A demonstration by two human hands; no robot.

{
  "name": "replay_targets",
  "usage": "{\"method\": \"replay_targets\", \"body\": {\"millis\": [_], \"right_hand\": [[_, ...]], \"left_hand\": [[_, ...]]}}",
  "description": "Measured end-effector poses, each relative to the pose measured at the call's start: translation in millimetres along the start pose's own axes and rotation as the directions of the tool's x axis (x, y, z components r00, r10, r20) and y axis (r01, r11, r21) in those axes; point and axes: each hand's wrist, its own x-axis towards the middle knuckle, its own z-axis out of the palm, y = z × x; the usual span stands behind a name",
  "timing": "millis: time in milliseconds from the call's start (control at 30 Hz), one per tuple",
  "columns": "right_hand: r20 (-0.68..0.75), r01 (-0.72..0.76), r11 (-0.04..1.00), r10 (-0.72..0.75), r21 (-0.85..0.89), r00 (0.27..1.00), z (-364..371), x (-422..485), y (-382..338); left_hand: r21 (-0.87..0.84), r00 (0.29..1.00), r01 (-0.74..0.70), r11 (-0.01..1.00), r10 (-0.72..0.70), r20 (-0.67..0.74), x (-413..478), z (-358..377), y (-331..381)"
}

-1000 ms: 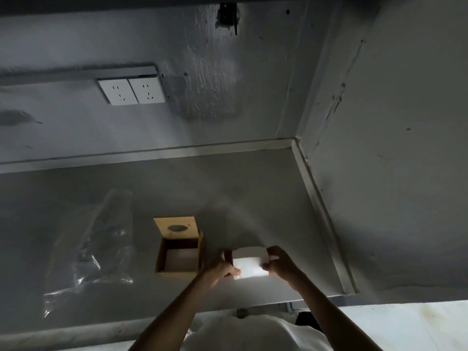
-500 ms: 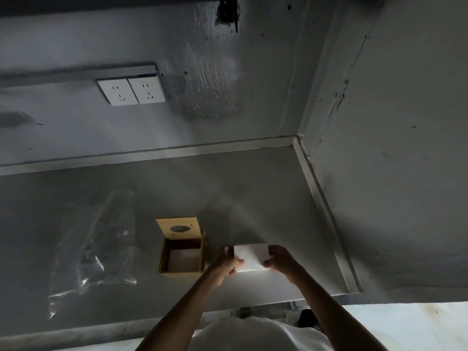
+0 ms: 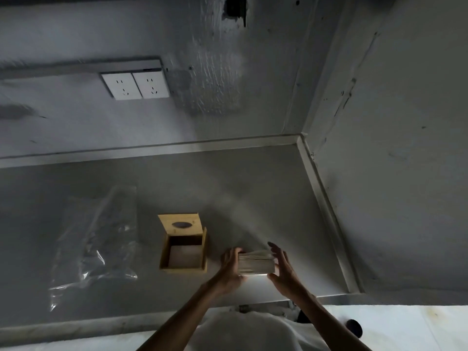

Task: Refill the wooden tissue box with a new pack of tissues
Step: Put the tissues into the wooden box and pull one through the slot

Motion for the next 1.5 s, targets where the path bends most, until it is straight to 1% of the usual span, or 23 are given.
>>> {"method": "replay_targets", "body": {"millis": [67,167,233,300,367,433,567,600,700,800,867,900,933,967,1033,1100,1167,1267,1300,1333,1400,1433,1500], "right_hand": [[0.011,-0.027,0.999,0.027,0.018,1.000,3.3,-0.8,-5.3],[-0.001,-0.040,0.999,0.040,-0.021,0.999,9.7,-3.9,-8.4],[-0.048,-0.014,0.999,0.013,-0.035,0.999,10.2,-6.1,-8.7],[-0.134,0.004,0.999,-0.010,-0.042,0.991,8.5,-5.8,-5.8],[-0.182,0.003,1.000,-0.005,-0.014,0.983,7.7,-5.1,2.3],[-0.159,0.002,1.000,0.003,0.028,0.987,4.8,-7.0,3.6],[0.017,-0.036,0.986,0.033,0.163,0.999,2.2,-10.0,-5.7],[0.032,-0.050,0.984,0.045,0.173,0.998,3.7,-8.5,-5.4],[0.029,-0.064,0.990,0.060,0.125,0.998,8.8,-6.0,-5.1],[0.009,-0.063,0.990,0.062,0.128,0.998,9.4,-8.3,-8.2],[-0.014,-0.010,0.997,0.011,0.079,1.000,8.7,-9.9,-10.0],[-0.028,0.036,0.999,-0.036,0.007,0.999,8.0,-11.3,-10.6],[-0.039,0.098,0.989,-0.103,-0.108,0.994,7.5,-12.4,-11.0],[-0.034,0.162,0.955,-0.176,-0.248,0.984,5.9,-12.6,-11.7],[0.001,0.292,0.818,-0.336,-0.496,0.942,3.0,-11.3,-17.4],[0.044,0.331,0.705,-0.392,-0.628,0.919,5.9,-6.8,-17.6],[0.035,0.335,0.674,-0.418,-0.658,0.908,11.5,-4.1,-18.9],[0.107,0.335,0.606,-0.381,-0.721,0.918,16.9,-3.7,-30.9],[0.104,0.325,0.589,-0.377,-0.740,0.920,16.4,-2.8,-33.3],[0.093,0.304,0.596,-0.358,-0.744,0.929,13.8,-2.0,-35.6],[0.061,0.252,0.658,-0.300,-0.709,0.952,3.4,-1.3,-40.9],[0.069,0.235,0.696,-0.258,-0.679,0.964,-3.3,-0.6,-46.8],[0.047,0.158,0.786,-0.163,-0.598,0.986,-15.1,4.8,-63.0]], "left_hand": [[-0.013,1.000,-0.013,1.000,0.013,-0.012,-1.8,5.0,2.6],[-0.045,0.998,-0.038,0.998,0.036,-0.046,-2.7,10.4,6.8],[-0.037,0.996,-0.046,0.998,0.043,-0.076,-2.8,13.6,8.3],[0.008,0.992,-0.062,0.998,0.063,-0.108,-2.8,15.8,6.7],[0.049,0.987,-0.078,0.996,0.084,-0.134,-2.9,17.6,3.4],[0.048,0.986,-0.070,0.996,0.076,-0.150,-2.6,20.1,2.0],[0.014,0.991,-0.065,0.998,0.066,-0.117,-2.2,23.7,4.9],[0.014,0.990,-0.079,0.997,0.080,-0.119,-1.7,24.9,5.4],[-0.002,0.983,-0.114,0.994,0.112,-0.148,-1.2,28.6,8.7],[0.010,0.978,-0.119,0.993,0.119,-0.169,-0.1,32.3,8.8],[0.037,0.976,-0.127,0.991,0.131,-0.177,-0.7,33.8,7.1],[0.054,0.973,-0.133,0.990,0.141,-0.183,-1.3,34.3,5.8],[0.074,0.968,-0.146,0.987,0.157,-0.194,-1.5,34.1,3.5],[0.100,0.964,-0.159,0.982,0.177,-0.200,-1.7,33.4,1.0],[0.147,0.958,-0.179,0.973,0.206,-0.201,-2.1,31.6,-3.7],[0.165,0.955,-0.190,0.968,0.221,-0.198,-1.6,30.8,-6.3],[0.177,0.953,-0.194,0.965,0.229,-0.199,-1.8,29.4,-6.8],[0.181,0.948,-0.214,0.960,0.249,-0.200,-3.1,26.4,-8.5],[0.181,0.945,-0.223,0.958,0.258,-0.199,-3.4,25.4,-10.2],[0.180,0.947,-0.222,0.958,0.256,-0.195,-4.7,23.5,-11.6],[0.178,0.952,-0.204,0.963,0.237,-0.193,-9.5,14.7,-14.8],[0.195,0.941,-0.211,0.958,0.253,-0.224,-13.0,7.0,-17.6],[0.271,0.885,-0.258,0.927,0.339,-0.319,-25.6,-18.9,-20.9]]}}
